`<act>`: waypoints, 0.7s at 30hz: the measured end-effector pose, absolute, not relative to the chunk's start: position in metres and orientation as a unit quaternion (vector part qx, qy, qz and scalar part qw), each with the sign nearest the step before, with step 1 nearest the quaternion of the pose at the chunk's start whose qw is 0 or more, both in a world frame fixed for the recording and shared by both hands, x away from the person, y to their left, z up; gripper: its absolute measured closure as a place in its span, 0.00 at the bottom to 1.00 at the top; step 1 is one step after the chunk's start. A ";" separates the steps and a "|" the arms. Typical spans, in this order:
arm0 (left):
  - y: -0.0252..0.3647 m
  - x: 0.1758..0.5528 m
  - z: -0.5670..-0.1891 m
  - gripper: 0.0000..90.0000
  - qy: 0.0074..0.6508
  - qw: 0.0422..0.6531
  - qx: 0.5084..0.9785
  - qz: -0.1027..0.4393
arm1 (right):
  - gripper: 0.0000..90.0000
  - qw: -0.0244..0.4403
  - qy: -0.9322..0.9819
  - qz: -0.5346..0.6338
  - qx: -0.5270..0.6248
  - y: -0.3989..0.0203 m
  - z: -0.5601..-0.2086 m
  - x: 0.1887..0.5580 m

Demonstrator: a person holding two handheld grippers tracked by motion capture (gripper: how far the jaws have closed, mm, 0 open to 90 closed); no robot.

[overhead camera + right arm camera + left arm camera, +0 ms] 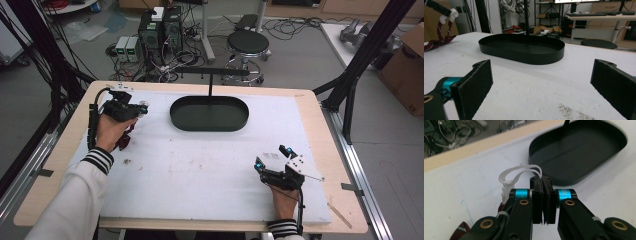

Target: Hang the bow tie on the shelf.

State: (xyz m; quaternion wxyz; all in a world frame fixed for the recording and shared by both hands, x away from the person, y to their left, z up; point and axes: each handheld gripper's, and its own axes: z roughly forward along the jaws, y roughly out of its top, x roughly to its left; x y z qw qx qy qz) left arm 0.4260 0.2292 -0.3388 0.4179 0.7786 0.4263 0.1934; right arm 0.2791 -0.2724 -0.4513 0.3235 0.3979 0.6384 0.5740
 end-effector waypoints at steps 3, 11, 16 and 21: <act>0.227 0.425 -0.330 0.97 0.420 0.441 0.769 0.196 | 0.03 0.325 0.638 0.574 0.397 -0.273 -0.451 0.279; 0.215 0.423 -0.309 0.97 0.395 0.480 0.753 0.217 | 0.03 0.322 0.639 0.574 0.398 -0.272 -0.451 0.279; 0.207 0.423 -0.298 0.97 0.388 0.500 0.737 0.238 | 0.03 0.323 0.639 0.574 0.398 -0.272 -0.451 0.279; 0.196 0.425 -0.285 0.97 0.382 0.518 0.724 0.249 | 0.03 0.322 0.638 0.575 0.398 -0.273 -0.451 0.279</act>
